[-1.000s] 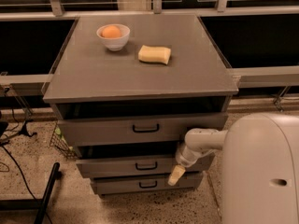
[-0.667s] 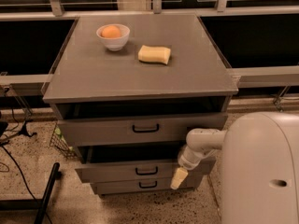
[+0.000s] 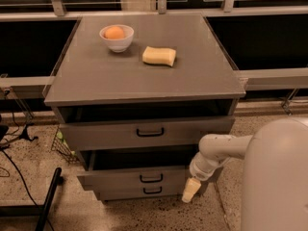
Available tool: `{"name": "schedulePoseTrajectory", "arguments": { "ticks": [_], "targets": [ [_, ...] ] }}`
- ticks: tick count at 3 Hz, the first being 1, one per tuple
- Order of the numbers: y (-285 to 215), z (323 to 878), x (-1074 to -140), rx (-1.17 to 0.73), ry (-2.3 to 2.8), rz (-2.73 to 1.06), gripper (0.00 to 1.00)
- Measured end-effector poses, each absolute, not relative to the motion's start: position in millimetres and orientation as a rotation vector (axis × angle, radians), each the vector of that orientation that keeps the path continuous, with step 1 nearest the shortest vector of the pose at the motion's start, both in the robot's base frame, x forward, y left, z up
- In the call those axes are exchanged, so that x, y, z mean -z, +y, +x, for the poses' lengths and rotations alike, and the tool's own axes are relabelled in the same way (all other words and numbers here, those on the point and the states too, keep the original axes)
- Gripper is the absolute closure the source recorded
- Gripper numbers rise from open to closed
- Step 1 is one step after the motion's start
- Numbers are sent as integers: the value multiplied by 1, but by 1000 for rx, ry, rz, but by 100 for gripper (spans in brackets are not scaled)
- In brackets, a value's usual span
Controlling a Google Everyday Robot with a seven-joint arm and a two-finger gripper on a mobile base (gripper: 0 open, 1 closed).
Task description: Open middle drawer
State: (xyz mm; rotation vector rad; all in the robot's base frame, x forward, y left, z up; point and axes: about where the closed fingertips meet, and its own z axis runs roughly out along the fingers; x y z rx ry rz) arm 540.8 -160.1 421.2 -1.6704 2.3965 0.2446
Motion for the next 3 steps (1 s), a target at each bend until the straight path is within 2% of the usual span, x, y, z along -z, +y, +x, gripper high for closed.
{"name": "schedulePoseTrajectory", "arguments": {
  "ticks": [2,3],
  "targets": [
    [-179,506,-431,-418,2509,-1676,0],
    [-179,505,-432,-433,2513,-1678,0]
  ]
}}
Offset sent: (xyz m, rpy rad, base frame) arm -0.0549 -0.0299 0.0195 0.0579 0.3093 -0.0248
